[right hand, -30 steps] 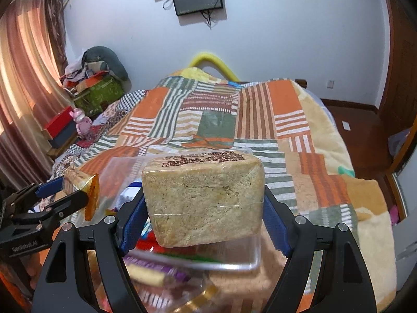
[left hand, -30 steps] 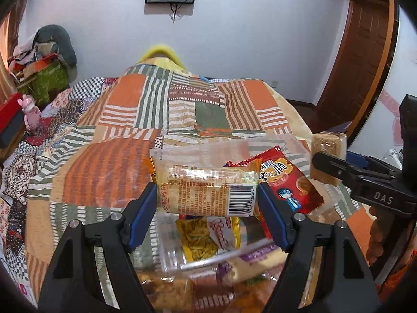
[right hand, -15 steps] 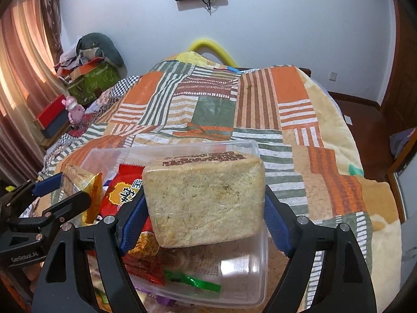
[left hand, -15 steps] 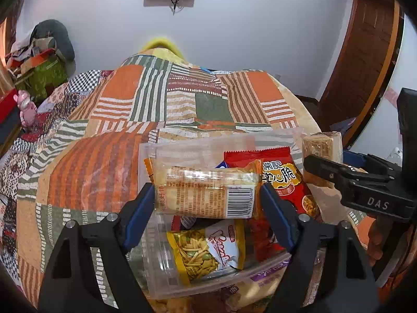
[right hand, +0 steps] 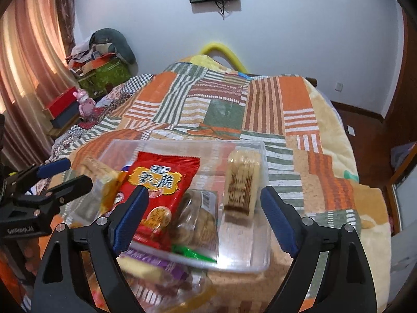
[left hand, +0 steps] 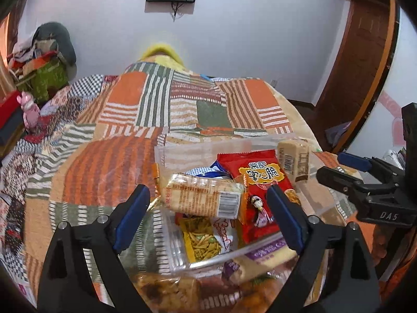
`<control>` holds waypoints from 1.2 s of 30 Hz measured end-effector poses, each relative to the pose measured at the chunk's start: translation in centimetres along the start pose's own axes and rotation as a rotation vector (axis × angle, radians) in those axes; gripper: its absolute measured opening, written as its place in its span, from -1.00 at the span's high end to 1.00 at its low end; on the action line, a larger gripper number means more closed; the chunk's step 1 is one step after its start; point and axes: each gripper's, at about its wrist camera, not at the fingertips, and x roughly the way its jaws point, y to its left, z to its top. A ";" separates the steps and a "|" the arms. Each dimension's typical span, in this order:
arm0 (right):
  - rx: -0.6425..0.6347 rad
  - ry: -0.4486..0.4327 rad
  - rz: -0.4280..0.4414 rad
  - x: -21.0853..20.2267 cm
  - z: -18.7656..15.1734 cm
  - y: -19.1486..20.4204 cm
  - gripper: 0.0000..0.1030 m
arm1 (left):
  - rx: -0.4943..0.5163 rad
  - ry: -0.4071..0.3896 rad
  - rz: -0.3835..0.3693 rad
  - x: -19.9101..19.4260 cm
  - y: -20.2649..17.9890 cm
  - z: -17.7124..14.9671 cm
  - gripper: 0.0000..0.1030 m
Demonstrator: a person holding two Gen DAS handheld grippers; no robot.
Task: Organize snacks
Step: 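Grasp the clear pastry pack with left tool while right tool grasps green pea-snack bag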
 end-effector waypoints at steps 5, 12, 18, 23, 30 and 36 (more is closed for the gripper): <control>-0.007 -0.021 0.000 -2.6 -1.1 -0.2 -0.68 | 0.056 0.001 0.027 -2.5 0.3 -0.9 -0.81; 0.004 0.014 -0.012 -4.4 -4.4 -1.0 -0.69 | 0.074 0.077 0.072 -3.5 2.3 -4.3 -0.84; 0.036 0.089 -0.024 -4.0 -7.7 -1.6 -0.69 | 0.029 0.177 0.082 -2.4 4.1 -8.1 -0.84; 0.084 0.179 -0.021 -2.6 -10.7 -2.3 -0.69 | -0.008 0.224 0.068 -0.9 4.5 -10.2 -0.84; 0.124 0.223 -0.040 -1.4 -12.2 -3.0 -0.69 | -0.016 0.278 0.066 1.6 4.3 -11.1 -0.83; 0.113 0.222 -0.051 -0.8 -12.2 -2.8 -0.29 | -0.003 0.296 0.059 3.0 4.0 -11.6 -0.55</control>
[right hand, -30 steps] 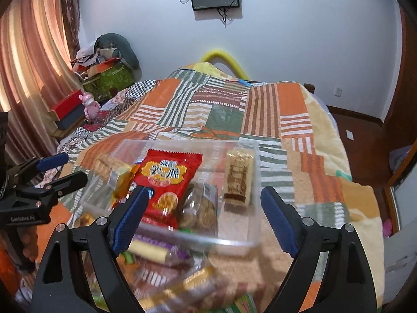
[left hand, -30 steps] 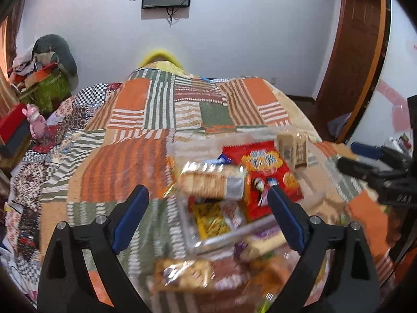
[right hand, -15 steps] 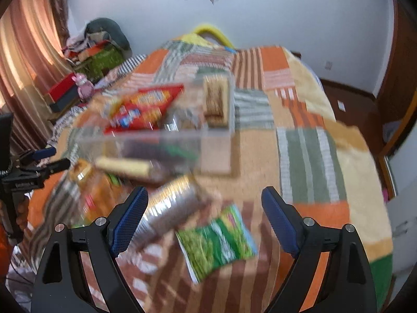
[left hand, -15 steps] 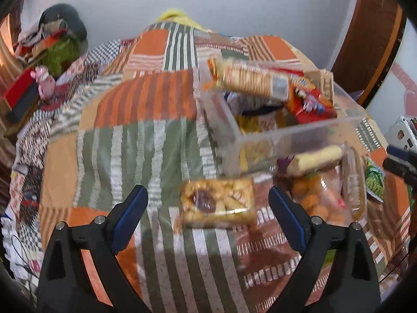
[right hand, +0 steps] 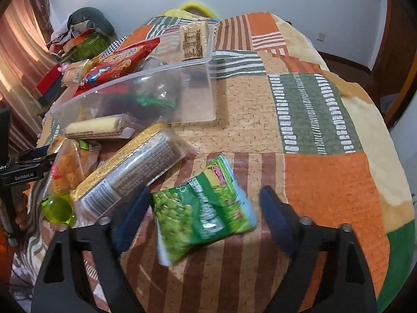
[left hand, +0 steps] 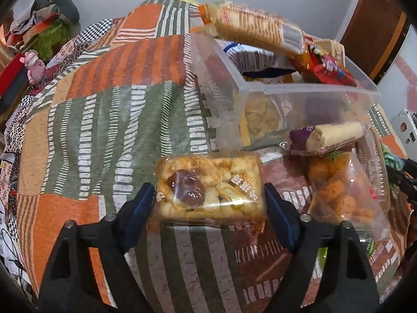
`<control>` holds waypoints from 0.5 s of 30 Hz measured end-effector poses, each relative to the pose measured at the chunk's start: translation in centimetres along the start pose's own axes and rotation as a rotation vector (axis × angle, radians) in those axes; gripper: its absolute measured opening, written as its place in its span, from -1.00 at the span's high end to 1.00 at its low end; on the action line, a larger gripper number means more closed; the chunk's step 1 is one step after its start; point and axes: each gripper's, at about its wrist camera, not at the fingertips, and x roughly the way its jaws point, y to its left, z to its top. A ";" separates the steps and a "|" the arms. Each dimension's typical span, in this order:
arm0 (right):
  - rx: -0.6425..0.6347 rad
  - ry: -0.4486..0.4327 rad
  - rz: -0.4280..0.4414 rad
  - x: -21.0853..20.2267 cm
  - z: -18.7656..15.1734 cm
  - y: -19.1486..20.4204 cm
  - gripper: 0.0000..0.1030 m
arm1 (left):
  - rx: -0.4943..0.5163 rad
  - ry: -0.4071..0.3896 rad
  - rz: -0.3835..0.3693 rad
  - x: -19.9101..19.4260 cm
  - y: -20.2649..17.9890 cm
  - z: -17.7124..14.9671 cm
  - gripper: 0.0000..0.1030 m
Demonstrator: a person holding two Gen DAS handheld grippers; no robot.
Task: Organize snacks
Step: 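Grasp the clear pastry pack with left tool while right tool grasps green pea-snack bag, then carry the pastry pack and pea-snack bag over the box and open both tools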
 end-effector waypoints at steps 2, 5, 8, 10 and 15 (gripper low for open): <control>0.012 -0.009 0.003 -0.2 -0.2 0.0 -0.01 | 0.003 -0.010 -0.001 0.0 -0.1 -0.2 -0.49; 0.040 -0.014 0.027 -0.6 -0.4 -0.5 0.34 | 0.009 -0.019 -0.008 -0.2 -0.2 -0.4 -0.43; 0.054 -0.021 0.052 -0.8 -0.7 -0.7 0.47 | 0.005 -0.027 -0.012 -0.9 -0.2 -0.9 -0.42; 0.059 -0.050 0.049 -1.1 -0.7 -0.7 0.49 | 0.005 -0.040 -0.004 -1.5 -0.2 -1.3 -0.41; 0.064 -0.080 0.047 -2.3 -0.4 -0.8 0.57 | -0.003 -0.082 0.012 -3.7 -0.1 -1.3 -0.41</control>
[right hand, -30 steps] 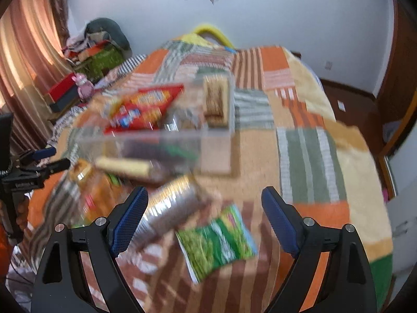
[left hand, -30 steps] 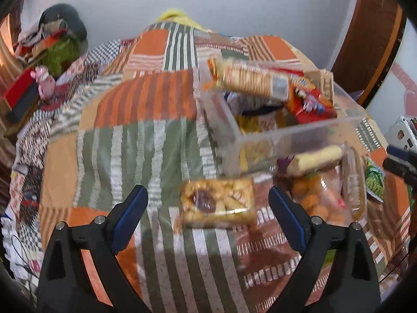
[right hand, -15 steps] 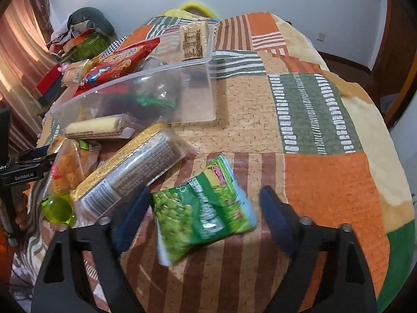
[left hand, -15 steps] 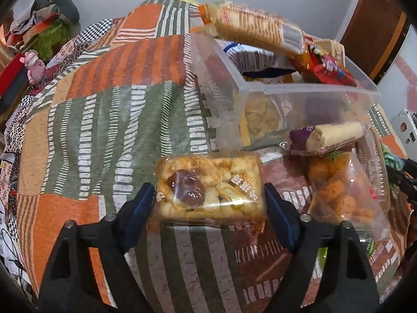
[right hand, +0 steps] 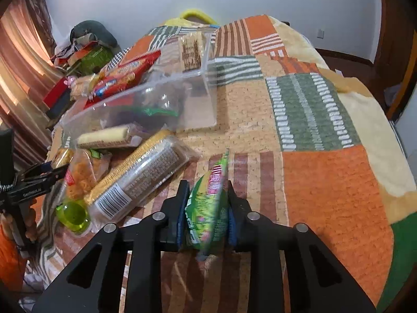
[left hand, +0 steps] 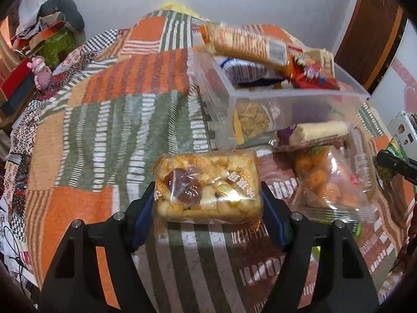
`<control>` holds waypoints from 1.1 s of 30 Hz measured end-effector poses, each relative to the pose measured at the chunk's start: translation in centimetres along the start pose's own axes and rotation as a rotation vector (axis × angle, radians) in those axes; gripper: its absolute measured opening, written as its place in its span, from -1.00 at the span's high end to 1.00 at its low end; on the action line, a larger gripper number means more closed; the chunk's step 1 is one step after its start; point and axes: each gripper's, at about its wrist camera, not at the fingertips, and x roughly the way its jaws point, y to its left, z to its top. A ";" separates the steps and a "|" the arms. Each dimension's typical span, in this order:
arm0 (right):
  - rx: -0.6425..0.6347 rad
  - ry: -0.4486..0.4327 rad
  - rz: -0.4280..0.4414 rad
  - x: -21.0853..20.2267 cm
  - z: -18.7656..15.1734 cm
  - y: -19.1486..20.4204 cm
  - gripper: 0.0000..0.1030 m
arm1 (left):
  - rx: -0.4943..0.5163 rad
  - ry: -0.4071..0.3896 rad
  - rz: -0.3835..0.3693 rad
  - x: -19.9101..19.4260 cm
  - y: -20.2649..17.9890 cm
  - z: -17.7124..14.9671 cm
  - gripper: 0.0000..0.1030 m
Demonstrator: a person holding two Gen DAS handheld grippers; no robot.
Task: Organize snacks
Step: 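Carry the pastry pack and pea-snack bag over the box and open both tools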
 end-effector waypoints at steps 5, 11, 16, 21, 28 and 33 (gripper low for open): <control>-0.016 -0.055 -0.003 -1.3 1.0 0.3 0.57 | 0.004 -0.069 0.004 -2.7 -0.4 0.9 -0.41; -0.028 -0.118 0.019 -2.4 3.0 0.9 0.57 | 0.004 -0.145 -0.017 -4.8 -1.3 3.3 -0.41; -0.049 -0.172 0.039 -2.5 5.4 2.0 0.57 | 0.018 -0.187 -0.044 -5.5 -2.3 5.3 -0.41; -0.073 -0.200 0.045 -1.9 7.4 2.9 0.57 | 0.021 -0.196 -0.037 -4.4 -3.1 7.3 -0.41; -0.087 -0.198 0.051 0.0 9.6 3.5 0.57 | 0.020 -0.161 -0.043 -1.0 -3.9 9.5 -0.41; -0.095 -0.183 0.038 1.4 10.8 3.7 0.57 | 0.039 -0.158 -0.049 0.6 -4.8 10.7 -0.41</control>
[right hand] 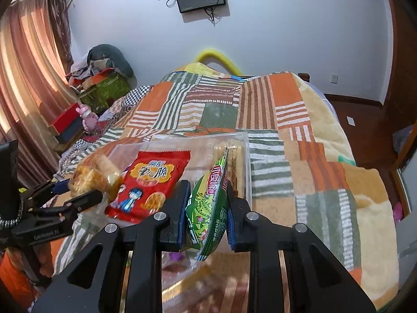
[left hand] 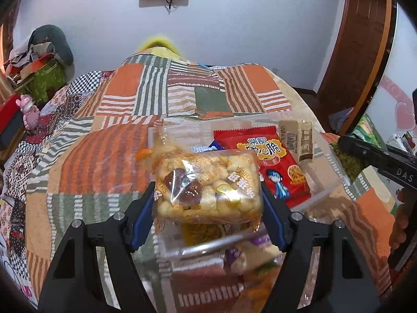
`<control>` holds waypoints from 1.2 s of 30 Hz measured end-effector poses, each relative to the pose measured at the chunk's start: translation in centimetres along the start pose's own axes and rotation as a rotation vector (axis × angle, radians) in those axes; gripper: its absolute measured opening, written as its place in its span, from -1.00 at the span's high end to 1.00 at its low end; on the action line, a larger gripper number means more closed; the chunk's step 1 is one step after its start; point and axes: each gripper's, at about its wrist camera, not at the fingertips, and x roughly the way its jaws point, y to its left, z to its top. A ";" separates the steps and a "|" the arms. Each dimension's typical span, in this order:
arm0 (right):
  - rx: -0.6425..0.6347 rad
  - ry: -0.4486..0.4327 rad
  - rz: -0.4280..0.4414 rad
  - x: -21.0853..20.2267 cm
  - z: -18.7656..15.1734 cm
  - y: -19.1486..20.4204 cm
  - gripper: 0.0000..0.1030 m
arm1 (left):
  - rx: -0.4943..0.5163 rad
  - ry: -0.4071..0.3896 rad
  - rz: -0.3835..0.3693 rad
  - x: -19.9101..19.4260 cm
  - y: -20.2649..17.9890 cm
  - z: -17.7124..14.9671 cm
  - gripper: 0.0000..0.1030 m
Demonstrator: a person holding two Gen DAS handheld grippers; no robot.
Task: Organize snacks
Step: 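Carry the pastry pack and pea-snack bag over the box and open both tools, then grasp the orange cookie bag with left tool while right tool grasps gold-striped bread roll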
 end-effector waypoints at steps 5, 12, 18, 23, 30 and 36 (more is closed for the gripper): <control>-0.011 0.035 -0.009 1.9 0.4 0.0 0.57 | -0.010 0.023 -0.008 1.6 0.0 0.5 -0.41; -0.024 0.081 -0.022 3.4 0.1 0.3 0.54 | 0.000 0.037 0.010 2.1 0.0 -0.1 -0.42; -0.043 0.080 -0.036 2.6 0.0 0.6 0.24 | 0.005 0.048 0.008 1.5 -0.3 -0.8 -0.46; -0.036 0.082 -0.021 1.0 0.0 0.3 -0.10 | 0.004 0.033 0.000 -0.3 -0.3 -1.0 -0.53; -0.056 0.063 -0.018 -1.9 -1.1 0.9 -0.56 | 0.009 -0.007 -0.002 -3.8 -0.5 -1.4 -0.68; -0.067 0.134 0.008 -2.1 -3.9 1.8 -0.62 | 0.015 -0.003 0.003 -5.6 -0.6 -3.1 -0.76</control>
